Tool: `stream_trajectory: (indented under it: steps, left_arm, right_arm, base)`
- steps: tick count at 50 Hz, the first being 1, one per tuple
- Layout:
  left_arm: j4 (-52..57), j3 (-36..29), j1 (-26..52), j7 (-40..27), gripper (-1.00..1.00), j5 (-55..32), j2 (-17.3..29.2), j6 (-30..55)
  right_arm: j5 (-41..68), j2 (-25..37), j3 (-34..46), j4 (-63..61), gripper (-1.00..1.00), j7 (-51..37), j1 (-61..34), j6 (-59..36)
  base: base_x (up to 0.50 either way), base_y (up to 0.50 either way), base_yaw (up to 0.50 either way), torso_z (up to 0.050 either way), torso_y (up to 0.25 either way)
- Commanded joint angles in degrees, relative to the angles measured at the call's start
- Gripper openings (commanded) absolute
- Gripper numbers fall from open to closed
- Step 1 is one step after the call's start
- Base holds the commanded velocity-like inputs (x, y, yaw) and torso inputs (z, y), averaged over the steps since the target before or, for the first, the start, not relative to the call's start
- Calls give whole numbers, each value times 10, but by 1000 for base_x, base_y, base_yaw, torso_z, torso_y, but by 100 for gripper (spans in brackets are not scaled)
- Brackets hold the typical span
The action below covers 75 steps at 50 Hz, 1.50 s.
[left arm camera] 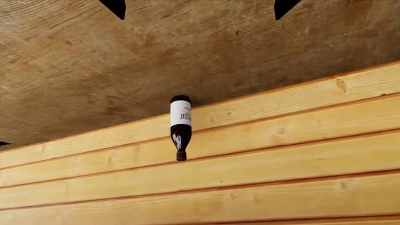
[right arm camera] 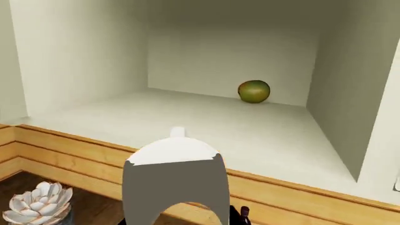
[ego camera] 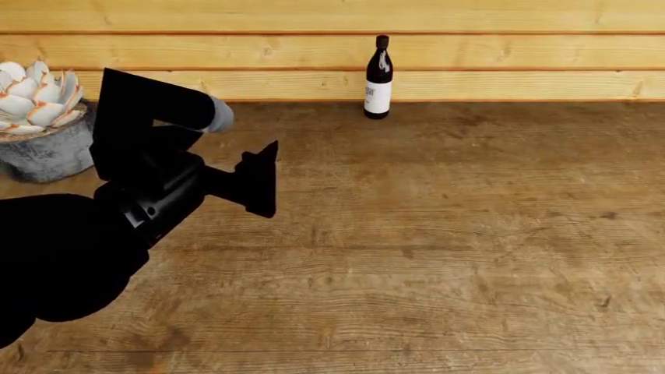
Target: A wet mug is on the counter and needs to be dried. Pick it up and place it upside down in the open cabinet.
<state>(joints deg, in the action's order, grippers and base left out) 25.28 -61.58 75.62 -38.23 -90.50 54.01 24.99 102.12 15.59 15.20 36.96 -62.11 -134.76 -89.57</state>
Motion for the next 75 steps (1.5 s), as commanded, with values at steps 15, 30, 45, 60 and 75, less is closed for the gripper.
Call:
stream_trajectory:
  steps: [15, 30, 45, 60, 75]
  left_arm:
    - [1, 1, -16, 3, 100, 9, -3, -13]
    - [-1, 3, -20, 0, 100, 11, -1, -16]
    - [-2, 3, -26, 0, 100, 18, -3, -21]
    - [1, 6, -31, 1, 100, 26, 0, -28]
    - [-1, 2, -31, -24, 100, 43, -8, -23]
  right_arm:
    - [-1111, -155, -128, -48, -100, 746, -2, 2]
    - [-1026, -155, -149, -20, -100, 655, -2, 54]
    - [-914, -155, -151, 89, -100, 588, -2, 138]
    - [-888, -156, -121, 200, -100, 573, -2, 239]
    - [-837, -156, -86, 265, -100, 564, -2, 304]
  base:
    - [0, 0, 0, 1, 0]
    - [0, 0, 0, 0, 1]
    - [0, 0, 0, 0, 0]
    - [0, 0, 0, 0, 1]
    - [0, 0, 0, 0, 0]
